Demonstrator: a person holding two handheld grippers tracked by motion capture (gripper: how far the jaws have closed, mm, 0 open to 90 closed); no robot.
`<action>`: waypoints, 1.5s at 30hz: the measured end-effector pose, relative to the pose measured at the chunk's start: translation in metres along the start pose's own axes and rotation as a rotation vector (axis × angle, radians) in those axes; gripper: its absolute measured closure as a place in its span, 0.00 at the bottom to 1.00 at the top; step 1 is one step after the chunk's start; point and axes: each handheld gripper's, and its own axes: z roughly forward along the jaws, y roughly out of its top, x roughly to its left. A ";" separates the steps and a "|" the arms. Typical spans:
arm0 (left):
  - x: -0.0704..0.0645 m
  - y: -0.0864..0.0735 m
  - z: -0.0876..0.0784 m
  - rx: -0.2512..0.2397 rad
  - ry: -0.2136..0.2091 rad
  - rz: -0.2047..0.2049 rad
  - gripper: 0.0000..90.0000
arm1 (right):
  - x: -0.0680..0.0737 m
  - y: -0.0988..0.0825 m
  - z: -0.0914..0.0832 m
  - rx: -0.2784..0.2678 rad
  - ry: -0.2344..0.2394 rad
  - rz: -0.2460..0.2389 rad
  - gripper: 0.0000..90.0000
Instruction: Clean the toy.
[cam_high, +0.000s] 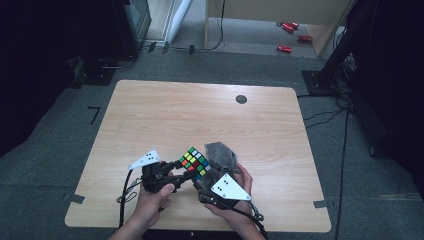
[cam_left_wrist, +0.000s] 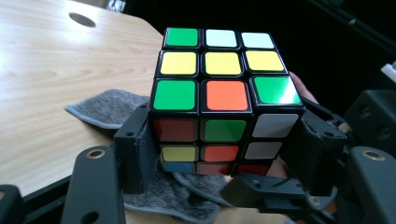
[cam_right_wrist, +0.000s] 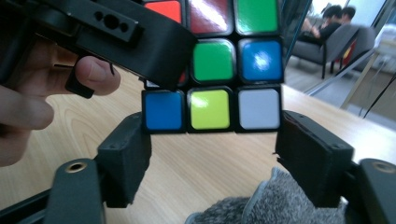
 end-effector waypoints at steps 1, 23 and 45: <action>0.000 0.000 0.000 0.005 -0.008 -0.009 0.38 | 0.001 0.000 0.001 -0.007 -0.009 -0.014 0.32; 0.001 -0.005 -0.007 0.027 0.200 0.531 0.20 | -0.031 0.012 -0.015 0.074 0.003 0.146 0.39; -0.028 -0.040 0.017 0.069 0.366 1.004 0.21 | -0.021 0.015 -0.010 0.215 0.172 0.427 0.38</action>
